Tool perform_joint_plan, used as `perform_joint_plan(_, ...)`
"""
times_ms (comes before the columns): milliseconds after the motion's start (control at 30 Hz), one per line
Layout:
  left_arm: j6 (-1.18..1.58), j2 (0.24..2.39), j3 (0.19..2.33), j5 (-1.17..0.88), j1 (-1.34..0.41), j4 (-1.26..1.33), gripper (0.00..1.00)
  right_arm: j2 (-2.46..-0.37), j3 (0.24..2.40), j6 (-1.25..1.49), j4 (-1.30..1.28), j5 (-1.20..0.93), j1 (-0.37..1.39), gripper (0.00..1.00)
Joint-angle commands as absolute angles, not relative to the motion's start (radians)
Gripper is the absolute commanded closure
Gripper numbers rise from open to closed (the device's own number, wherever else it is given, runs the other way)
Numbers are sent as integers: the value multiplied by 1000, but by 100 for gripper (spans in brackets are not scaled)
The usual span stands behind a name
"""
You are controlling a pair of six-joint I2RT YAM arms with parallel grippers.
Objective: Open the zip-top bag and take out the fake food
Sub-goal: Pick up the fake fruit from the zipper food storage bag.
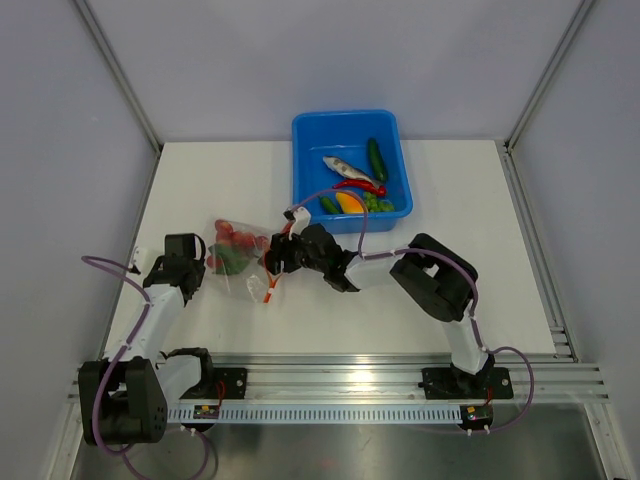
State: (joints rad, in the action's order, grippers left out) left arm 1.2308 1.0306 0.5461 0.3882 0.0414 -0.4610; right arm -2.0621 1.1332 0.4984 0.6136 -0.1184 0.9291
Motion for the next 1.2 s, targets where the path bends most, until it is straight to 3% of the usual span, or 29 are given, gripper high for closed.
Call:
perform_joint_plan(0,1215,1039,554,376,41,-428,100,-2075,1123,511,788,-132,940,35)
perform_joint_plan(800,1177,1078,572,354,41,-413,100,-2134,1253,451,723,-187,940,37)
perform_joint_plan(967,1161,1077,577,354,41,-416,100,-2146,1310,430,632,-215,942,45)
perform_joint_plan(1167,1129,1092,594,344,41,-417,100,-2168,1345,417,572,-262,940,46)
